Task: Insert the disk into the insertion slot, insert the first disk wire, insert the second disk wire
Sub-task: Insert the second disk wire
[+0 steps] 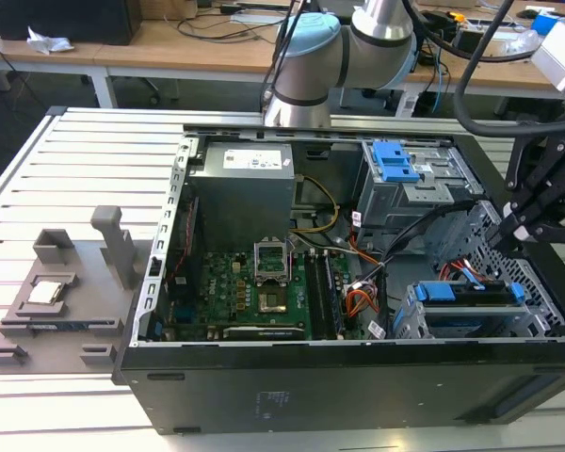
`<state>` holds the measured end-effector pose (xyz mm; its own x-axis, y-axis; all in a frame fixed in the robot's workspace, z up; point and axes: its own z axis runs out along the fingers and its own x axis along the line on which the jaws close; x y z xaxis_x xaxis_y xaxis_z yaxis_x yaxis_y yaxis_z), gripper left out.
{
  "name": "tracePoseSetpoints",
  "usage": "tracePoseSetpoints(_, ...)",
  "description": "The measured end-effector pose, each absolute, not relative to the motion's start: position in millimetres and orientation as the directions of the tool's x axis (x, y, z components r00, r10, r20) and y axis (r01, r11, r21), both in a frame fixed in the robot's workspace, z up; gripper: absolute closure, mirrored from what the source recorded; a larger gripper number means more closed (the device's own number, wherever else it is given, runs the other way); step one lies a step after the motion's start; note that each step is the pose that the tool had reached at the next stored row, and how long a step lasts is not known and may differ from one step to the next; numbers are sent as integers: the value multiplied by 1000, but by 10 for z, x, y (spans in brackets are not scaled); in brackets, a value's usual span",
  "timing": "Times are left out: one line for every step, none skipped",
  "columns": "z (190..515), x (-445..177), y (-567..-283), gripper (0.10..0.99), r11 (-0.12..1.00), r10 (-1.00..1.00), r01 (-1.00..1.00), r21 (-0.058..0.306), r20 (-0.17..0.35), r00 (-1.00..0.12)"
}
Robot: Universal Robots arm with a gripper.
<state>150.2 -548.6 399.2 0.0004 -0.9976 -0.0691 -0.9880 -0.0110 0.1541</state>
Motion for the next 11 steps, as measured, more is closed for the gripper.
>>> tracePoseSetpoints(4001,1502,-5487,980,-11,-998,-988,154,-69,0)
tracePoseSetpoints(4019,1502,-5487,980,-11,-998,-988,154,-69,0)
tracePoseSetpoints(4030,1502,-5487,980,-11,-998,-988,154,-69,0)
tracePoseSetpoints(4045,1502,-5487,980,-11,-998,-988,154,-69,0)
tracePoseSetpoints(4053,1502,-5487,980,-11,-998,-988,154,-69,0)
tracePoseSetpoints(4059,1502,-5487,980,-11,-998,-988,154,-69,0)
tracePoseSetpoints(4064,1502,-5487,980,-11,-998,-988,154,-69,0)
tracePoseSetpoints(4068,1502,-5487,980,-11,-998,-988,154,-69,0)
tracePoseSetpoints(4070,1502,-5487,980,-11,-998,-988,154,-69,0)
tracePoseSetpoints(4073,1502,-5487,980,-11,-998,-988,154,-69,0)
tracePoseSetpoints(4076,1502,-5487,980,-11,-998,-988,154,-69,0)
